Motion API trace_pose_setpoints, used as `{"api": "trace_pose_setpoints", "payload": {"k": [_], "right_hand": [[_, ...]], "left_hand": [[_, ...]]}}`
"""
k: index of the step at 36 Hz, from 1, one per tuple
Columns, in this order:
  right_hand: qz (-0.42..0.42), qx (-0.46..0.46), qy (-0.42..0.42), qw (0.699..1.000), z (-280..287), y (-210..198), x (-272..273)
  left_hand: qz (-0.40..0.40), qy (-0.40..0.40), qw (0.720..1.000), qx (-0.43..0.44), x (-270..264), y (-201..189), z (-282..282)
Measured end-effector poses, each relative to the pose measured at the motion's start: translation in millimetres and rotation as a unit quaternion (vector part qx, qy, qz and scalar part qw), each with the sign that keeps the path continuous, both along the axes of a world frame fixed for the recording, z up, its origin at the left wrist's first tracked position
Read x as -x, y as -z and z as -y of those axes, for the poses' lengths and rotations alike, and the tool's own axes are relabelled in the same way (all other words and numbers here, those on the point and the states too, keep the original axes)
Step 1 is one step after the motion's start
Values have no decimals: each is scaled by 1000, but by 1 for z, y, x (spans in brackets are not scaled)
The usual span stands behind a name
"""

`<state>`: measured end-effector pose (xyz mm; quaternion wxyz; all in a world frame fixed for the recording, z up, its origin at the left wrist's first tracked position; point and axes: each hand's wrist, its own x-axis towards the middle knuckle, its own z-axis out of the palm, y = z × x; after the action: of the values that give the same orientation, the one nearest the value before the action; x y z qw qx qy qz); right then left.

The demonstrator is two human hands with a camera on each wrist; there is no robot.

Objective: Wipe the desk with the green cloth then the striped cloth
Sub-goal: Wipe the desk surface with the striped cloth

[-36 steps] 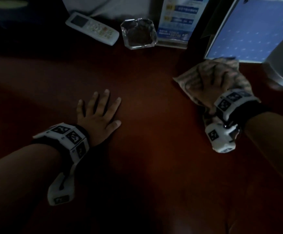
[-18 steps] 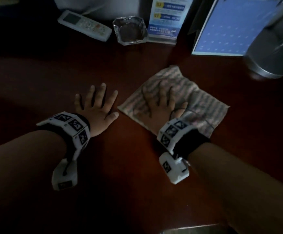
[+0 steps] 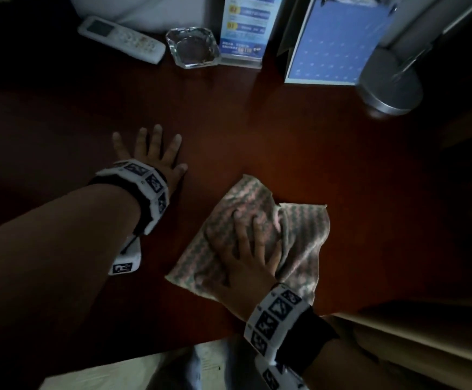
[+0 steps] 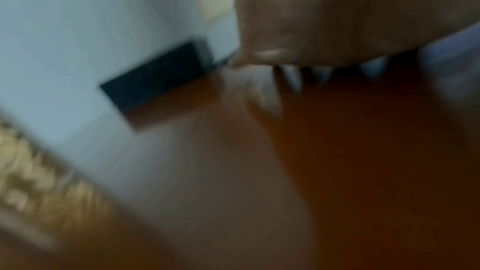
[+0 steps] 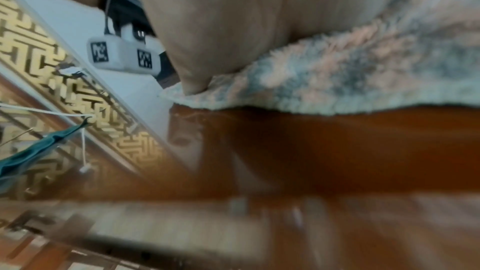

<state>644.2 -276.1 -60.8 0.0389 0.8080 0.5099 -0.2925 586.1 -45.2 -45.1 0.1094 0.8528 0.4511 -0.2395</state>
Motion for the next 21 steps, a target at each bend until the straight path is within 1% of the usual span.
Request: {"api": "trace_pose_setpoints", "payload": {"k": [2,3,7,11,15,18,21], "right_hand": [[-16,-1,5,1000,4,-2,0],[-22,-3,10,1000,5,-3,0],[-24,7,17,1000,6,-2,0],[-6,-2,42,999,3,-1,-6],[25,-13,48,998,-1,3,-32],[53,-18,46,997,-11,1,-61],[92,-19,15,995,-18,-8,-92]], "left_hand": [[-10,17,999,-27,-10,-6,14],[0,25,999,-25,-16,-9,23],[55,41,997,29,-28,-8,62],[62,22,994,82,-25,6,75],[52,14,995,89,-24,12,76],[30,4,993,115,-28,8,74],[16,2,991,132,-29,5,72]]}}
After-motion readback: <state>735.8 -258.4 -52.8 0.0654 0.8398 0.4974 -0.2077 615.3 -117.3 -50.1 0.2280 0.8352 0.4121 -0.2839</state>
